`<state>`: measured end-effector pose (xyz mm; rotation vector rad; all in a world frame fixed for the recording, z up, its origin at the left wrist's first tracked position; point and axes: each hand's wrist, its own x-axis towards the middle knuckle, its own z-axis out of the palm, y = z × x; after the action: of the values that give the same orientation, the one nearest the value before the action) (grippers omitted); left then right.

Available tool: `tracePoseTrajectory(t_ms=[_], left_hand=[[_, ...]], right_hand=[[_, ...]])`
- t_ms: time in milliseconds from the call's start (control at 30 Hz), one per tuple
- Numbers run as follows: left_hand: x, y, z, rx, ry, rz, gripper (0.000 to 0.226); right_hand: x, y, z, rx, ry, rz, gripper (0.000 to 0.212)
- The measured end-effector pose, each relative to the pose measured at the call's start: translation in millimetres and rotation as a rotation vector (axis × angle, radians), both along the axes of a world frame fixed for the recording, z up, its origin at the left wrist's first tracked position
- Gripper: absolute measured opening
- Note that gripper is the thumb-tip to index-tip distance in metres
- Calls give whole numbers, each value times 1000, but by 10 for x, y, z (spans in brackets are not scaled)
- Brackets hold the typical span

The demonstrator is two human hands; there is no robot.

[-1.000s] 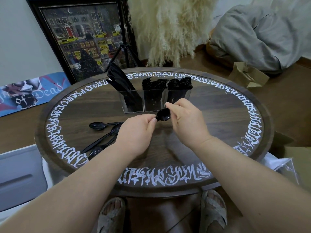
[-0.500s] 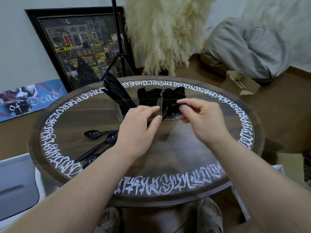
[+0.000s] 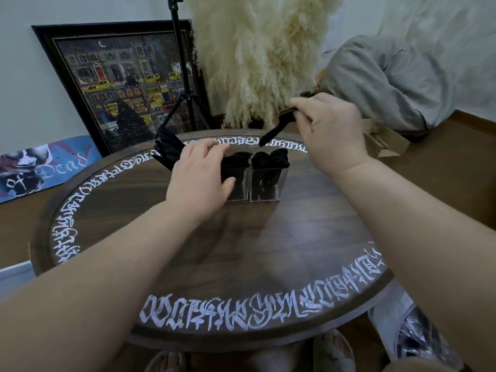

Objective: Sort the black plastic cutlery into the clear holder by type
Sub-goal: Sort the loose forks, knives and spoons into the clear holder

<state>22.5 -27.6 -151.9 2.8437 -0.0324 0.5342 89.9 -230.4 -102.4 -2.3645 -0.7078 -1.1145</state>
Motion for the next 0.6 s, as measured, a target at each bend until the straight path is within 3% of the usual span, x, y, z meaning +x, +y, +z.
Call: tracePoseTrajectory(t_ms=[167,367,500,600], left_hand=[[128,92,-50,9,83,28,63],[230,84,-114,32,83,38,52],[272,71,-163,23,54,30,47],[303,83,-201,34,50,36,45]], right_hand=[[182,231,-214,-262,246,-20,27],[244,307,-340,-335,449,2,35],[226,232,-439,-353,605,83,58],[231,174,-528,-334,645,156,64]])
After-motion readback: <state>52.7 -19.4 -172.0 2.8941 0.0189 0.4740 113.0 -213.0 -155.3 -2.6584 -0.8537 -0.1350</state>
